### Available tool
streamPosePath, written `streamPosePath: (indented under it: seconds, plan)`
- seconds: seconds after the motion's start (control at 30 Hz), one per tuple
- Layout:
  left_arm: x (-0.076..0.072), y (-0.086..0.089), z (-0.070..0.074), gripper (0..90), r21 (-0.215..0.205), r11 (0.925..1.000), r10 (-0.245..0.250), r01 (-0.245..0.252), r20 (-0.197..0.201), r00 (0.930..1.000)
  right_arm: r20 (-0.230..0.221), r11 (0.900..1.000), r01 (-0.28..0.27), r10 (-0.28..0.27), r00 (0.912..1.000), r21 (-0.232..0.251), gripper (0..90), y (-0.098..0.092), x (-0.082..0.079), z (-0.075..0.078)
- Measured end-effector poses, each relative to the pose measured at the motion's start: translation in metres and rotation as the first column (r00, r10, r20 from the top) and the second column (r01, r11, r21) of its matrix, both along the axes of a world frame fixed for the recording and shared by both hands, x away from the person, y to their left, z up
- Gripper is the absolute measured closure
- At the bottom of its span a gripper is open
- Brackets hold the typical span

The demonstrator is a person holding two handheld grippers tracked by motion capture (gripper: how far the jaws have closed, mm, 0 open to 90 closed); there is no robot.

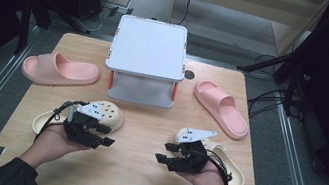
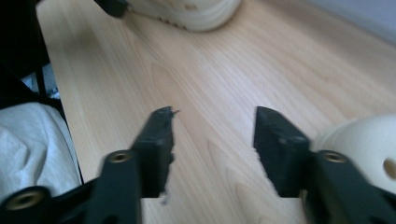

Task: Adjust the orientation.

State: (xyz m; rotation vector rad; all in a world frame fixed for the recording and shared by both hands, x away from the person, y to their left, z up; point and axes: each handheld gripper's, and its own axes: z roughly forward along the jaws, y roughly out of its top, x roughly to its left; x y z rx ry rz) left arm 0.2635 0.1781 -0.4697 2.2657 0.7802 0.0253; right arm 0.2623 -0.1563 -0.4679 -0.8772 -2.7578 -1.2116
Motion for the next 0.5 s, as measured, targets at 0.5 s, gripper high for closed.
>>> streamPosePath:
  seconds: [0.5]
  plan:
    - [-0.0021,0.0016,0.0041,47.2,0.005,0.9998,0.021,-0.021,0.004,0.9998,0.018,1.0,0.008,-0.008,0.9998,0.004,53.7,0.0036,-0.0001,0.0048]
